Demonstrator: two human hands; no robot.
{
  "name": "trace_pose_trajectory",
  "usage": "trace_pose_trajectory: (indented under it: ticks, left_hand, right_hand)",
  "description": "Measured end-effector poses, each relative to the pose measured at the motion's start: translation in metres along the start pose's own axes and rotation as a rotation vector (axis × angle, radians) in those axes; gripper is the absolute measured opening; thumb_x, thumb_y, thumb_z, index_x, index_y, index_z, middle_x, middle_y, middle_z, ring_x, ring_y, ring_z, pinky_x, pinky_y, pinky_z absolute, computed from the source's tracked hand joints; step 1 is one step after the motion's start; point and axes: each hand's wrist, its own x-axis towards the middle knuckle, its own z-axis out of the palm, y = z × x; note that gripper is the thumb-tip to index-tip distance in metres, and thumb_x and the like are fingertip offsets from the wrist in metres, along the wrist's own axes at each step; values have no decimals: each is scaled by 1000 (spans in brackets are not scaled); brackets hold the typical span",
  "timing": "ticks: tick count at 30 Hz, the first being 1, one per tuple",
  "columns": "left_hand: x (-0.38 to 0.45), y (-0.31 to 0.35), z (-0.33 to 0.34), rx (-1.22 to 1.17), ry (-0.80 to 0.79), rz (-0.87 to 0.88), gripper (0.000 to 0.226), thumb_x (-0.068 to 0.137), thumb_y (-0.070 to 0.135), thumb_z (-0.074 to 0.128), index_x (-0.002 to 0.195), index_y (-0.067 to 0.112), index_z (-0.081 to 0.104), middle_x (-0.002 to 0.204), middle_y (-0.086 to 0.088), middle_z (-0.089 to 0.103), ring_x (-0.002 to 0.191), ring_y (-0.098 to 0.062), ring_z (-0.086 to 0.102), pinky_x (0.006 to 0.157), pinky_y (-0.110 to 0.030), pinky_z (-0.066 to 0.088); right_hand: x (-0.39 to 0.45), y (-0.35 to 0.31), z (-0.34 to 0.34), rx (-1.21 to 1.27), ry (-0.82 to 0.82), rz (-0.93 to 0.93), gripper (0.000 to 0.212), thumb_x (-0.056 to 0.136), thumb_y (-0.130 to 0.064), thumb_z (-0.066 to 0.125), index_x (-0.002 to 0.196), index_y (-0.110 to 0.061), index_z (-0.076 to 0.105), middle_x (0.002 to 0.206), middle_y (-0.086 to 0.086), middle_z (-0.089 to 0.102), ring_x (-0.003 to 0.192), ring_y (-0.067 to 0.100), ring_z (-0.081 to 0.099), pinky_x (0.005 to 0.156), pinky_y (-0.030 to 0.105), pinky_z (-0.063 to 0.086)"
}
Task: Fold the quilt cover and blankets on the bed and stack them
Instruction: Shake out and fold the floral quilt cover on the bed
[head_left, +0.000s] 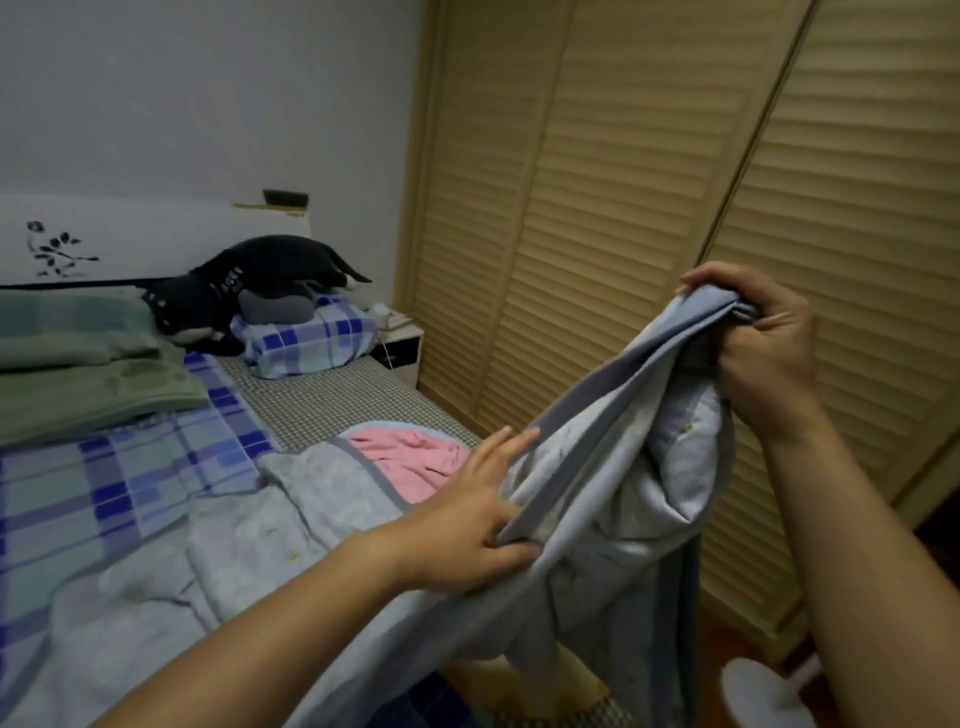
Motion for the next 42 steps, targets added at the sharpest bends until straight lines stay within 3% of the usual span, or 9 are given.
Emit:
trace_pose_trajectory:
  ticks: [3, 8, 13, 17, 19, 23, 29, 33, 42]
  left_hand:
    - [11, 28, 14, 71, 213, 74, 21, 92, 39, 59, 101, 23, 70, 150, 3, 26, 140, -12, 26, 113, -27, 31]
    - [10, 61, 53, -376, 431, -149, 15, 96, 29, 51, 104, 20, 61, 107, 6, 61, 100, -11, 57, 89, -38, 48]
    - [10, 95, 84, -589, 153, -177, 18, 99, 37, 50, 97, 19, 56, 102, 6, 56, 99, -14, 55, 88, -37, 47]
    - [15, 21, 69, -207, 299, -174, 23, 90, 46, 60, 108, 35, 67, 139, 8, 27, 137, -15, 22, 114, -36, 22]
    - [18, -6, 49, -77, 116, -84, 27, 90, 52, 61, 103, 31, 72, 154, 4, 19, 145, -16, 12, 118, -36, 14]
    - [33, -31, 12, 35, -122, 50, 36, 90, 56, 62, 80, 23, 73, 113, 7, 44, 106, -5, 37, 100, -16, 20]
    - [7, -50, -10, -58, -147, -97, 31, 90, 39, 63, 68, 18, 60, 90, 2, 58, 76, -9, 55, 73, -35, 49]
    - [-46, -53, 22, 78, -114, -234, 26, 89, 53, 49, 89, 31, 64, 100, 18, 50, 81, -1, 54, 76, -28, 51]
    - [-139, -81, 95, 179, 239, -585, 47, 95, 59, 28, 86, 29, 64, 94, 13, 53, 79, -11, 62, 66, -34, 51]
  right_hand:
    - [-2, 0, -8, 31, 20, -23, 55, 62, 19, 40, 93, -14, 70, 87, -13, 70, 88, 16, 62, 87, 38, 49]
    - [-4, 6, -15, 4, 21, 0, 55, 67, 19, 44, 94, -21, 71, 89, -9, 70, 90, 17, 63, 88, 41, 50]
    - [-26, 1, 1, 14, -118, 110, 50, 69, 25, 42, 94, -9, 70, 82, -17, 71, 84, 1, 63, 82, 19, 49]
    - [-30, 5, -18, 64, -91, 137, 70, 64, 24, 39, 85, -33, 74, 87, -15, 72, 89, 7, 64, 88, 25, 49]
    - [-32, 4, -25, 62, -102, 144, 73, 65, 26, 41, 84, -35, 74, 88, -15, 72, 89, 9, 64, 88, 25, 49]
    - [-32, -1, -28, 79, -95, 94, 68, 65, 26, 42, 88, -30, 72, 88, -14, 71, 89, 12, 63, 88, 29, 49]
    - [-12, 9, -32, -43, 233, 196, 58, 62, 12, 35, 85, -29, 68, 83, -19, 68, 86, 1, 62, 86, 22, 48]
    - [18, 16, -26, -119, 429, 261, 53, 62, 6, 34, 78, -35, 65, 82, -11, 64, 76, -7, 60, 79, 17, 49]
    - [83, 26, 45, -504, 393, 445, 51, 74, -13, 37, 103, -35, 73, 104, -5, 73, 99, 18, 66, 76, 22, 44]
